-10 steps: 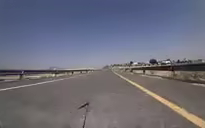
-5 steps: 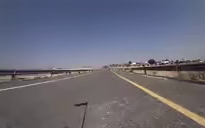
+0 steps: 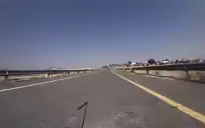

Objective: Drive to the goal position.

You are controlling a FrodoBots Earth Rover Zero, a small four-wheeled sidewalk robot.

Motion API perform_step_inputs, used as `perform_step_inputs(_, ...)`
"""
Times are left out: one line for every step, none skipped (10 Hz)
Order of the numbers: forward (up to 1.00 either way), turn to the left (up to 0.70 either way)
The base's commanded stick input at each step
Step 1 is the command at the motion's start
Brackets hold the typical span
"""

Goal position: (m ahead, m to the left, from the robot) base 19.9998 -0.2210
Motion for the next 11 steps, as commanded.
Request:
perform_step_inputs(1.0, 0.0)
perform_step_inputs(1.0, 0.0)
perform_step_inputs(1.0, 0.0)
perform_step_inputs(1.0, 0.0)
perform_step_inputs(1.0, 0.0)
perform_step_inputs(1.0, 0.0)
perform_step_inputs(1.0, 0.0)
perform_step_inputs(1.0, 0.0)
perform_step_inputs(1.0, 0.0)
perform_step_inputs(1.0, 0.0)
perform_step_inputs(1.0, 0.0)
